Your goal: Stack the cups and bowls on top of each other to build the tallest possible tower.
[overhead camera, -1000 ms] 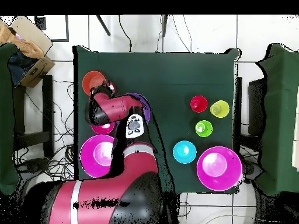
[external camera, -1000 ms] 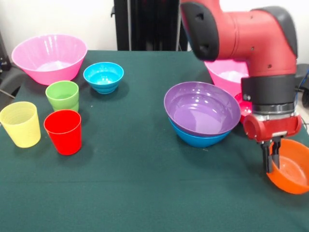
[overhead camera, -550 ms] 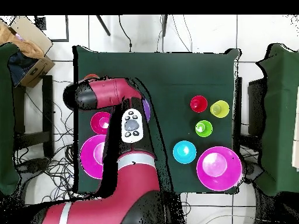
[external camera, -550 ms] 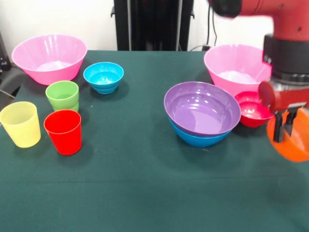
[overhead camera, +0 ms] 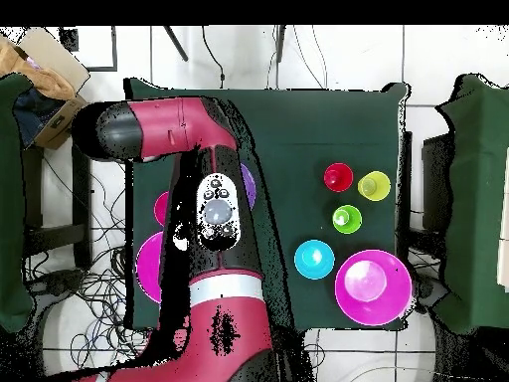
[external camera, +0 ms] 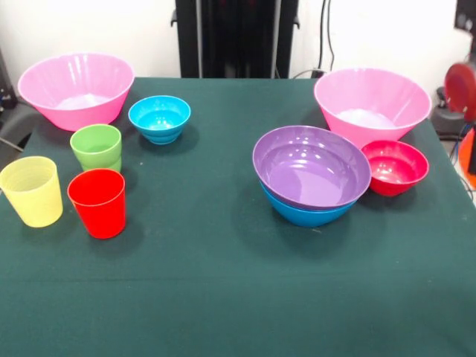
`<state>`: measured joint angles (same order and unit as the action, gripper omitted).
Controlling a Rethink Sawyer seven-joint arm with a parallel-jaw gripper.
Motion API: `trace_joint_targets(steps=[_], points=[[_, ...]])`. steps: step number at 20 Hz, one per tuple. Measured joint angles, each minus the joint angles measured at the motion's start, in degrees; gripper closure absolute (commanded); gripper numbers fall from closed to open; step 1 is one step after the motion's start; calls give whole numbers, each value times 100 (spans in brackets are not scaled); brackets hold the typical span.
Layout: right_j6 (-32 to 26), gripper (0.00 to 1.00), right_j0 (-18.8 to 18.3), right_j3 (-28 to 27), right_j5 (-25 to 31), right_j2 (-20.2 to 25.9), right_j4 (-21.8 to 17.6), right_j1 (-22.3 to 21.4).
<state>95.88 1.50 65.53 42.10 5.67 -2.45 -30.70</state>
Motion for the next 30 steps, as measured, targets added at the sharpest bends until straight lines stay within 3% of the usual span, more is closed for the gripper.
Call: trace_joint_targets(steps=[8,12,15,16,21,27,30], points=[[0,100,-199,55,363,196,60,-394],[-11,100,-489,434,449,379,57,-746],[-114,100,-930,964,447,632,51,-1123],[-244,100,-1276,1314,452,826,40,-1338],[-688,100,-2105,1954,449,1286,-96,-1643],[-1189,100,-2802,2366,448,1742,-445,-1698],[-1239,100,-2884,2444,448,1852,-572,-1693]])
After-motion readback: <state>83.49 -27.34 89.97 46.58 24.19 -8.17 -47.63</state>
